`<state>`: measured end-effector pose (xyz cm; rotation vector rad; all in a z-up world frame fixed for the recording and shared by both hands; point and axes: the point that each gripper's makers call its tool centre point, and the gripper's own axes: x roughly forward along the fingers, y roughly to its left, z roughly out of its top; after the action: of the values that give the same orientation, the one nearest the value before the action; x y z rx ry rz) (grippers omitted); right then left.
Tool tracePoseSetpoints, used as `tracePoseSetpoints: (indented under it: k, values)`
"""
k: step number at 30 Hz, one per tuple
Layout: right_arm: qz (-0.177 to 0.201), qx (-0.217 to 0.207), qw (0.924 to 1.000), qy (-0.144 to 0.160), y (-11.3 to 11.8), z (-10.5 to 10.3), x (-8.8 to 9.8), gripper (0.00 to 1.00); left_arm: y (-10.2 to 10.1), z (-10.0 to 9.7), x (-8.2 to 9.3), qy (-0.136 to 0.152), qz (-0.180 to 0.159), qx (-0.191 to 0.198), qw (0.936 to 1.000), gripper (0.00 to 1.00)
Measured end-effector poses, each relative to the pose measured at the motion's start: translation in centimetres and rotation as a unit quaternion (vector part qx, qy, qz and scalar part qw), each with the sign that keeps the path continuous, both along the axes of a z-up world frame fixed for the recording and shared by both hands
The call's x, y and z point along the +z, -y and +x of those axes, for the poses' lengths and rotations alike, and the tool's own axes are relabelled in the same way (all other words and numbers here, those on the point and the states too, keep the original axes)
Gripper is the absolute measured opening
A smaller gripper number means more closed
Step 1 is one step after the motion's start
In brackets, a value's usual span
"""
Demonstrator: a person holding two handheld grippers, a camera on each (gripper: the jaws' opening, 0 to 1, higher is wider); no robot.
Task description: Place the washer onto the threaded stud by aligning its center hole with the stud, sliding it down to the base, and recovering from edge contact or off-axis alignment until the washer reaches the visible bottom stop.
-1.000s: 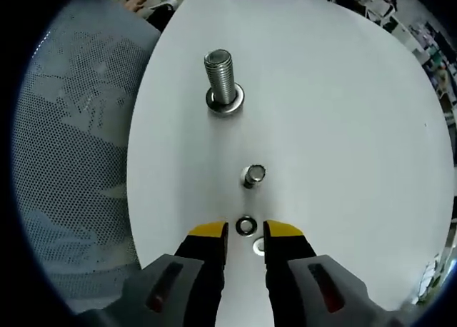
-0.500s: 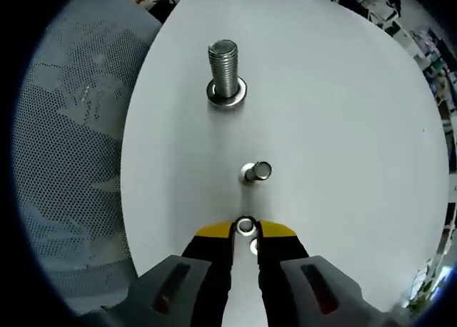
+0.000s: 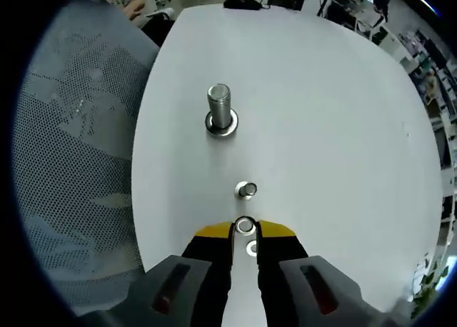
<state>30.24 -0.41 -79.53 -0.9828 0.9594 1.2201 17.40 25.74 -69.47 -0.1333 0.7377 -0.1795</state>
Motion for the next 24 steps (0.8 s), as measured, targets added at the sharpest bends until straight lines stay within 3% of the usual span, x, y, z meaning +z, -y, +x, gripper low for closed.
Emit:
tracePoseSetpoints:
  k: [12, 24]
  values:
    - [0.025, 0.008, 0.9995, 0.02, -1.8, 0.2, 2.1, 0.13, 0.0, 0.0, 0.0, 0.001, 0.0, 0.001, 1.0, 0.12]
    - [0.014, 0.016, 0.9996, 0.018, -2.6, 0.5, 1.1, 0.13, 0.0, 0.0, 0.0, 0.001, 0.0, 0.003, 1.0, 0.12]
